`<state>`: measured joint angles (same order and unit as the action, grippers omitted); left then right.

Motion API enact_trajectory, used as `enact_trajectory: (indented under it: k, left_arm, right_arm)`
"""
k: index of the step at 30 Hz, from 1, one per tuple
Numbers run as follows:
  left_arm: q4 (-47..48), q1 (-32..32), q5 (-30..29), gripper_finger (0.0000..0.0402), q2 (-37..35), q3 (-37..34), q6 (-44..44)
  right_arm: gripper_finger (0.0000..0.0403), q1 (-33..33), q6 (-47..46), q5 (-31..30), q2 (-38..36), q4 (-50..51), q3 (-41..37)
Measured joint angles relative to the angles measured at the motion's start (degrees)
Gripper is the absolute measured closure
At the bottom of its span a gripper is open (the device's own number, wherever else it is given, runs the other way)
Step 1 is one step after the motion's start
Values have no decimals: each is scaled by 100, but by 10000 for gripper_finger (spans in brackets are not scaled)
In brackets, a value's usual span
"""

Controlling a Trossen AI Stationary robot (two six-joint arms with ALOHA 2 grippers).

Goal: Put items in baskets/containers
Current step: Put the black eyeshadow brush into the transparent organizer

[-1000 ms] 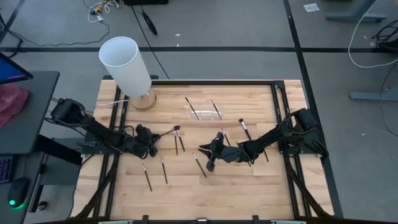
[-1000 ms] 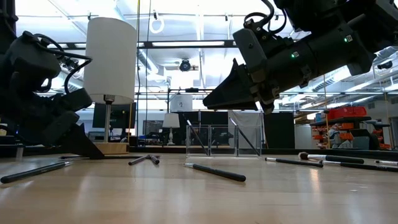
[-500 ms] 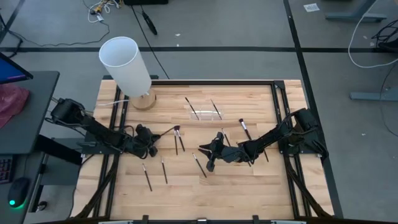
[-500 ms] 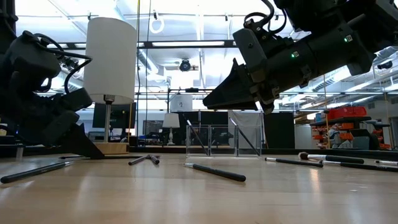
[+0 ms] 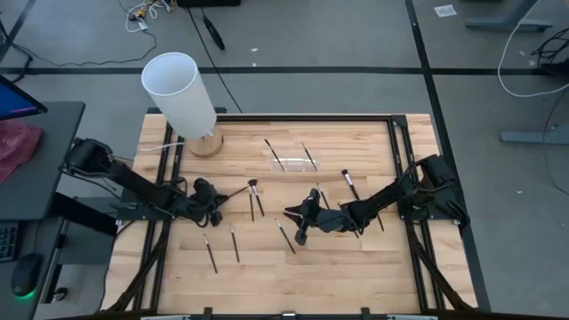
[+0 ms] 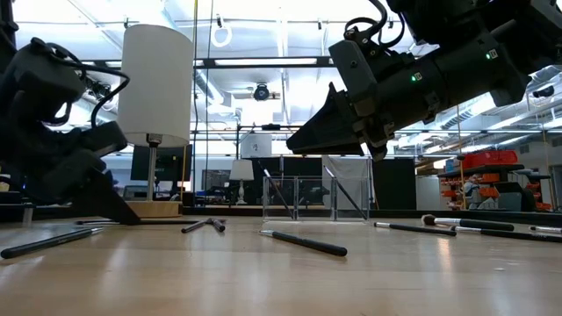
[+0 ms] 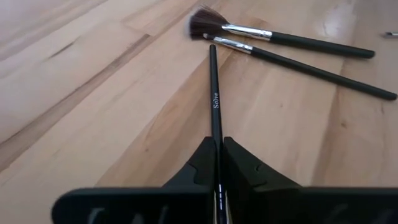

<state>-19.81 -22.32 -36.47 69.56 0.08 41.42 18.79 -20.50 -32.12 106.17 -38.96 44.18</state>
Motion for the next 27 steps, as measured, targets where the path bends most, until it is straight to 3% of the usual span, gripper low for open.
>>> enact_trajectory:
  k: [17,27]
  left_arm:
    - [-416,-23,412,389,-197,14,-262]
    - [-522,-18,307,390,-207,26,-316]
  right_arm:
    - [333,0,-16,0,0,0,0]
    - [333,0,-19,0,0,0,0]
